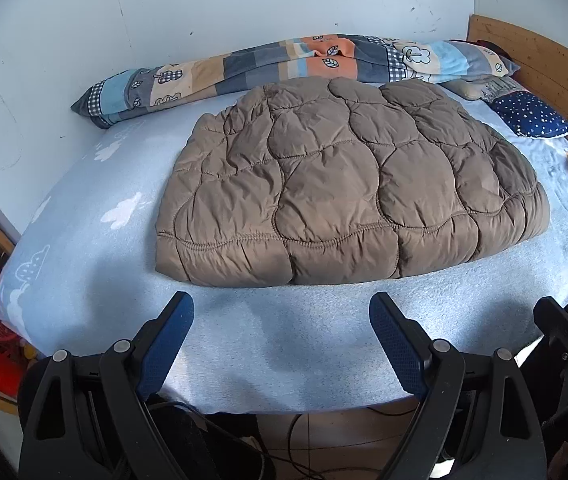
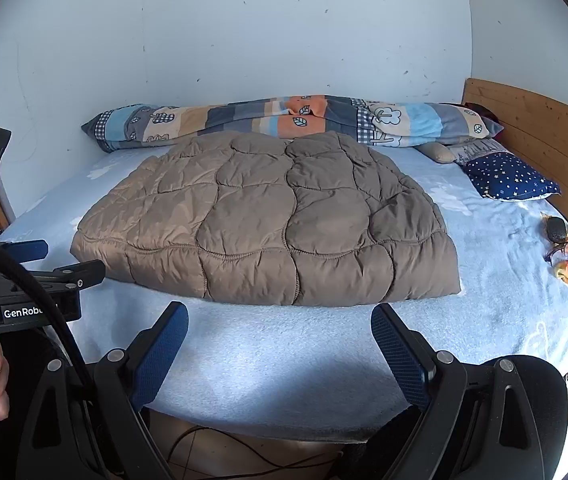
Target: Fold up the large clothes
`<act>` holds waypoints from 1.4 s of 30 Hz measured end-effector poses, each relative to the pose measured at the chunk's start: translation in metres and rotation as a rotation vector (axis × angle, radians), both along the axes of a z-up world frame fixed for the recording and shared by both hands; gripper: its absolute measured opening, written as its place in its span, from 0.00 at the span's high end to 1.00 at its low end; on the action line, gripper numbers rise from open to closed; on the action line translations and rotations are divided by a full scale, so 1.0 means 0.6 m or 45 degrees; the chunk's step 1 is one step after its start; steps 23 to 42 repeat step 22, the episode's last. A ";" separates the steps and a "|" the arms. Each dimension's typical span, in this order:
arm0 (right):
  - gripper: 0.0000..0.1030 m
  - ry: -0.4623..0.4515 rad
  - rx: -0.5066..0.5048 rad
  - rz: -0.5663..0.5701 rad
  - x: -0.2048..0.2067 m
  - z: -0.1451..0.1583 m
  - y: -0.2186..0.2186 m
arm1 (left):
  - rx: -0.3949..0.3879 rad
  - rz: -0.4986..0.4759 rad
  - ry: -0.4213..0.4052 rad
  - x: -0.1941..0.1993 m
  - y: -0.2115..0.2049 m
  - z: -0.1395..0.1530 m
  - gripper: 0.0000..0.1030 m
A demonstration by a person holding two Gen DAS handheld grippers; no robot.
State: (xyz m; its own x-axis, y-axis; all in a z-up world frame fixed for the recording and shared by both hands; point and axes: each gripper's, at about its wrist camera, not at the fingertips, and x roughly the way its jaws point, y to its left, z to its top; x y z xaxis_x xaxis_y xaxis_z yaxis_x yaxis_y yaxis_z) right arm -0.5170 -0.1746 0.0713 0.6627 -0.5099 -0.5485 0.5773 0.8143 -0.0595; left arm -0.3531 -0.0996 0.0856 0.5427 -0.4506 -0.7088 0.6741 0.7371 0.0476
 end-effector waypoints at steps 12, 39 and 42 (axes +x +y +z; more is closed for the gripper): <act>0.07 -0.003 0.001 -0.005 -0.001 0.001 0.000 | 0.009 -0.001 -0.027 -0.006 0.000 0.003 0.14; 0.07 -0.006 0.010 -0.014 -0.001 0.003 -0.001 | 0.027 -0.029 0.114 0.018 0.000 -0.018 0.14; 0.07 -0.006 0.010 -0.014 -0.001 0.003 -0.001 | 0.027 -0.029 0.114 0.018 0.000 -0.018 0.14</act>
